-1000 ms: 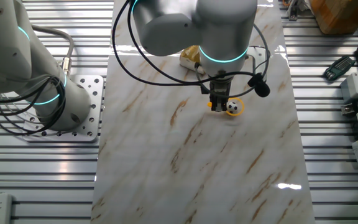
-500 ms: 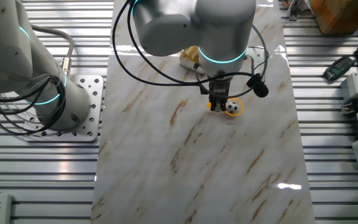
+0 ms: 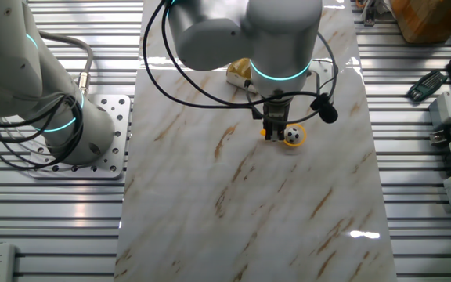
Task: Attach the bubble ring to the ball
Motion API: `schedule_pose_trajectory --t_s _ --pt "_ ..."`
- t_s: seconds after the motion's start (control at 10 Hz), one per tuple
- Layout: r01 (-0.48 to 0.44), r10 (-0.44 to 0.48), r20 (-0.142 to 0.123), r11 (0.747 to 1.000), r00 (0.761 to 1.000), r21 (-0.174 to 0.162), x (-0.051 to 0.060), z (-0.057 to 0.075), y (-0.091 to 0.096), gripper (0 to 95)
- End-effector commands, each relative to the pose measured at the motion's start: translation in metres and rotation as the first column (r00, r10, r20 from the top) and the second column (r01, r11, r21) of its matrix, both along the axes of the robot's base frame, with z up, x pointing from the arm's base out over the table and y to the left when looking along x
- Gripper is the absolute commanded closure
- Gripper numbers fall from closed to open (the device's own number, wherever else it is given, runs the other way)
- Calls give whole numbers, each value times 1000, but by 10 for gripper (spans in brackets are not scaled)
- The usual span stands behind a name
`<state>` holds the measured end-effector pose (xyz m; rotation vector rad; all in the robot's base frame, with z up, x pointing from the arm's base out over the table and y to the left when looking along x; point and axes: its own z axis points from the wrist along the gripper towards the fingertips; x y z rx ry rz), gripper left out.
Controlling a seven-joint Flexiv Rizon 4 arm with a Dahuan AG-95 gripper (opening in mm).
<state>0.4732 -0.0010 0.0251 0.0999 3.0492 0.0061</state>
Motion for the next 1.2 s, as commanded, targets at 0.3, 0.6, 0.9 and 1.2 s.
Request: schedule_pose_trajectory --t_s 0.3,0.6,0.9,1.2 --pt "-1 1 0 1000 1000 0 0 -2 0 950" --pt "-1 1 -6 1000 1000 0 0 -3 0 950" --pt "-2 2 -21 1000 1000 1 0 -4 0 950" --pt "-4 4 -38 1000 999 2 1 -4 0 950"
